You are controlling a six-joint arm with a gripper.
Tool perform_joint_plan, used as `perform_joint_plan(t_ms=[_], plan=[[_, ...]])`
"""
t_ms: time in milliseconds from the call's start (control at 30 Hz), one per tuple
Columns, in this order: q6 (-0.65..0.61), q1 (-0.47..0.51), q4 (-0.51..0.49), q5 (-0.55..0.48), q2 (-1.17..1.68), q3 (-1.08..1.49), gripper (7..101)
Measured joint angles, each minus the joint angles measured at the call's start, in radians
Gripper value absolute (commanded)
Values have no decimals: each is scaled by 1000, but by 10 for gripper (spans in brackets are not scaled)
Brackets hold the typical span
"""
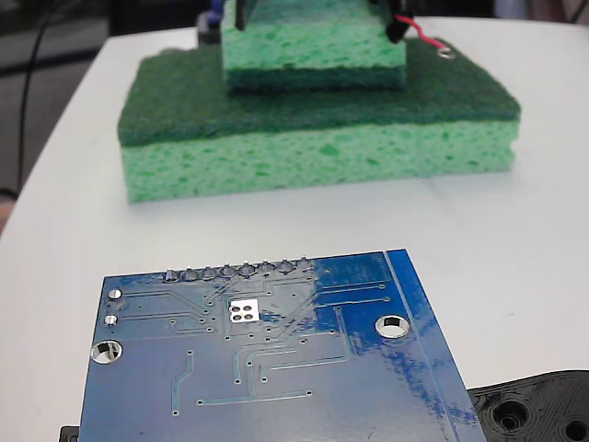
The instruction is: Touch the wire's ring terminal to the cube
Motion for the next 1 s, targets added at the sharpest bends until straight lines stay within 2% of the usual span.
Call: perform_joint_plan(t_ms=[733, 900, 1000], plan=[[0, 0, 0, 0, 0, 0, 1003], [-18, 0, -2, -40, 0, 0, 1003], [17, 0, -2, 0, 0, 0, 1003]])
